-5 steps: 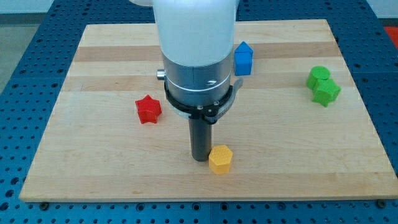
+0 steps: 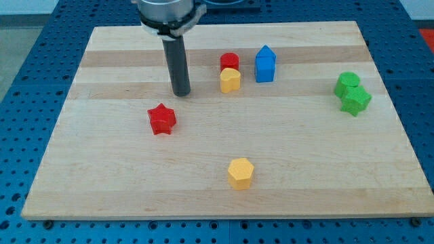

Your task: Move the yellow heart horizontally to the red star

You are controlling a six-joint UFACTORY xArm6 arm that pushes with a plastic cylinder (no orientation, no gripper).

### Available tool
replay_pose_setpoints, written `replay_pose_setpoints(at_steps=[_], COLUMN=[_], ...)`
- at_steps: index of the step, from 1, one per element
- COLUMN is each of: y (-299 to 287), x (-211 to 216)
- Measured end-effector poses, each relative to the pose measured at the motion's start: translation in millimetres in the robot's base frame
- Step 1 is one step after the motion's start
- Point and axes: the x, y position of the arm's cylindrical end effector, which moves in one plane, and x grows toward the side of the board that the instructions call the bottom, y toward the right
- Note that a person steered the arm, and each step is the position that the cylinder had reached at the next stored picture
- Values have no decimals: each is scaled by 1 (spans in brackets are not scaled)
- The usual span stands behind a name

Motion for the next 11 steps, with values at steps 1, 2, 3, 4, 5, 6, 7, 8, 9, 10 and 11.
replay_pose_setpoints(at_steps=[1,2,3,4,5,6,7,8,9,10,11], y=[4,28,61,88,106,101,84,79,79,86,104], x=[-25,-46,-55,-55,-55,-55,-43,-21,-3,2,4])
